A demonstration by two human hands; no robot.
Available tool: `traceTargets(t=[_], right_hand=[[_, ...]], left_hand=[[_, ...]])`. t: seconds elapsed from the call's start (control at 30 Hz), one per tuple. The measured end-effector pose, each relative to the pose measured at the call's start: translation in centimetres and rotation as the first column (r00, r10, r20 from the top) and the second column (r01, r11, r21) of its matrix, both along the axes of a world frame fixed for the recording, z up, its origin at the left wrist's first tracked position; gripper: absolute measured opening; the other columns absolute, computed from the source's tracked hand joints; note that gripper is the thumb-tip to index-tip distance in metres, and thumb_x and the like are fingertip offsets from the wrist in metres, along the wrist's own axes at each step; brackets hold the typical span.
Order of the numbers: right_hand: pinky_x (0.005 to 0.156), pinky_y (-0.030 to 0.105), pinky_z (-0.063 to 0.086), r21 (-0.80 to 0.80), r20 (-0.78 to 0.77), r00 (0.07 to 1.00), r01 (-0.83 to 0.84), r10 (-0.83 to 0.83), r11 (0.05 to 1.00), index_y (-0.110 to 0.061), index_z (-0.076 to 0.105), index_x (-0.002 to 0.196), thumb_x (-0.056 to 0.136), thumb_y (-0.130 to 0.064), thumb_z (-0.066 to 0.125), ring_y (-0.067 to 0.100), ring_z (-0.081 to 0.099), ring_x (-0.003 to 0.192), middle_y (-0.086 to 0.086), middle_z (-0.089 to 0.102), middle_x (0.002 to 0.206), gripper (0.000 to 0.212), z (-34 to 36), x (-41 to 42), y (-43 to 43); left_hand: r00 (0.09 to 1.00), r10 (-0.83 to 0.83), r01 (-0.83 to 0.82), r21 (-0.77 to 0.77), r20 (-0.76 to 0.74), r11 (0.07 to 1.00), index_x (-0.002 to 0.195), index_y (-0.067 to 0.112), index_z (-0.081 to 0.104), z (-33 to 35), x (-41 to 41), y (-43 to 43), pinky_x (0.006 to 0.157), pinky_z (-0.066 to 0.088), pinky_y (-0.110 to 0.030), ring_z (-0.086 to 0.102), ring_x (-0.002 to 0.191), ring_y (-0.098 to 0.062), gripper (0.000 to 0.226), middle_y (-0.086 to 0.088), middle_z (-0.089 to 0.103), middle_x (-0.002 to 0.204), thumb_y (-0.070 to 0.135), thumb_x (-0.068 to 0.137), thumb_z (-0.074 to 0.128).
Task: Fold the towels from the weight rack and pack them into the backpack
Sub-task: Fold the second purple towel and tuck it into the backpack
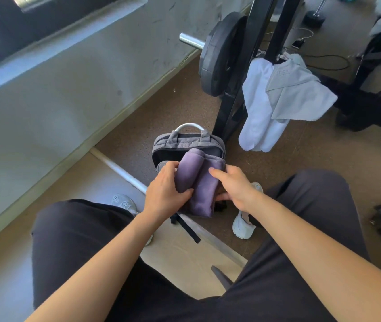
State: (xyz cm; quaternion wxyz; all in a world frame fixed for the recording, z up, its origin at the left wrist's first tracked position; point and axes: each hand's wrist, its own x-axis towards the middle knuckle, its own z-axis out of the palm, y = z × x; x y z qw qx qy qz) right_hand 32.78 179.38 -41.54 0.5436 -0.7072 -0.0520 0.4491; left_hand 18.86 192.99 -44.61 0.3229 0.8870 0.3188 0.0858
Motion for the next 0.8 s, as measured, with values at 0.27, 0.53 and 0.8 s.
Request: traceTargets(t=[0.27,0.53,0.8], right_hand=[[0.088,0.052,0.057,0.171,-0.375,0.927,0.087,-0.017,0.981,-0.012,0.058,0.132,0.108,-0.036,0.036,0.037,0.062,0.121,0.022,0.064,0.131,0.04,0.5,-0.7,0.6],[0.093,0.049,0.056,0.2,-0.28,0.96,0.065,-0.006,0.978,-0.008,0.063,0.127,0.098,-0.031,0.061,0.035,0.064,0.121,0.022,0.066,0.129,0.037,1.0,0.3,0.0],[0.099,0.048,0.052,0.231,-0.219,0.975,0.101,-0.049,0.968,-0.008,0.059,0.133,0.098,-0.022,0.062,0.033,0.063,0.123,0.017,0.066,0.132,0.038,1.3,0.4,0.0]], left_hand=[[0.975,-0.223,0.191,0.449,0.019,0.873,0.128,0.018,0.048,0.5,0.3,-1.3,0.045,0.028,-0.03,0.058,0.086,-0.032,0.05,-0.007,0.049,0.113,0.012,0.081,0.063],[0.797,-0.55,0.415,0.435,0.251,0.799,0.122,0.018,0.075,1.0,0.2,-2.1,0.067,0.051,-0.035,0.057,0.088,-0.022,0.043,0.003,0.068,0.135,0.021,0.079,0.067],[0.898,0.231,0.046,-0.601,0.375,0.798,0.121,0.024,0.066,1.4,0.3,-0.6,0.089,0.055,-0.031,0.068,0.108,-0.013,0.054,0.004,0.07,0.119,0.047,0.074,0.079]])
